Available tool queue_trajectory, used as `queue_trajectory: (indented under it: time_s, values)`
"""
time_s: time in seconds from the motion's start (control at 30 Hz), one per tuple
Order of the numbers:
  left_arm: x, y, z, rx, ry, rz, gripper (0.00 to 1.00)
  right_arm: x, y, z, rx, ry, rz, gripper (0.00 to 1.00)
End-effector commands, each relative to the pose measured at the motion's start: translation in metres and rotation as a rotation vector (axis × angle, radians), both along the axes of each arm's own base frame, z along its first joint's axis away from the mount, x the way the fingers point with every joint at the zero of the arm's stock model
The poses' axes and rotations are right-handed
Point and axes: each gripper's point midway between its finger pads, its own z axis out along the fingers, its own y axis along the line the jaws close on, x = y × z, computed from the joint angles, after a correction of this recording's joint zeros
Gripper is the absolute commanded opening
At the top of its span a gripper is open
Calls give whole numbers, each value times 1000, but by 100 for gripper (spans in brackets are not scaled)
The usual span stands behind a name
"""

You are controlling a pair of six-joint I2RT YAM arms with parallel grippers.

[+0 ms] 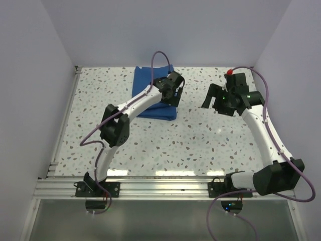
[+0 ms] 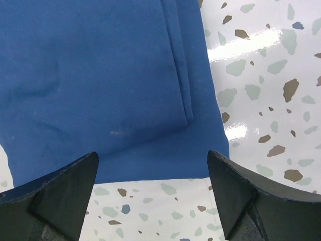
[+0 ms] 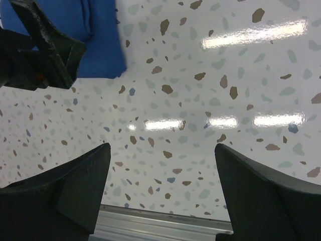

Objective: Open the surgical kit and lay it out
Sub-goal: Open the surgical kit at the center of the board.

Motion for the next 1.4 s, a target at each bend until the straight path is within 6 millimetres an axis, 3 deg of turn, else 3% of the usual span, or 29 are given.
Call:
queue_trajectory:
  time_s: [0.0,0.37,0.7,0.8,0.83,0.9,1.0,1.03,1.07,1.1,1.13,1.17,1.2,1.23,1.27,1.3,1.33,1.37]
  values:
    - [7,3,-16,95,-36,-3,94,-15,1,1,2,15,31,89]
    - [30,14,-47,194,-68,78,90,-26,-2,4,-7,26,32,89]
    - [58,33,-41,137,-85,157,78,-26,2,1,18,41,36,89]
    - [61,34,-41,110,-76,158,52,-24,3,-1,16,44,34,89]
    - [63,34,-40,101,-74,158,28,-23,2,-2,13,44,33,89]
    - [65,32,-29,68,-83,158,2,-21,2,-4,8,46,34,88]
    - [66,40,-1,13,-106,195,0,-12,6,-3,14,31,56,85]
    - [71,55,8,-6,-112,232,0,-5,11,1,29,8,77,85]
    - [74,64,46,-79,-169,272,0,4,21,7,39,-13,116,85]
    - [66,81,37,-84,-139,294,0,11,28,10,37,-21,138,85]
    - [72,113,48,-117,-155,364,0,19,36,16,32,-37,161,85]
    - [73,131,92,-220,-242,418,0,27,59,42,32,-103,227,85]
    - [59,150,72,-234,-187,447,0,41,72,31,1,-72,246,85]
    - [62,191,100,-298,-251,525,0,43,84,32,-12,-62,274,85]
    - [58,210,99,-330,-245,575,0,50,112,54,-5,-112,329,85]
    - [46,231,78,-310,-207,620,0,60,129,36,-19,-65,349,85]
    - [43,264,82,-314,-229,686,0,63,142,31,-26,-44,369,85]
    - [36,278,73,-308,-210,716,0,65,168,49,-4,-90,409,85]
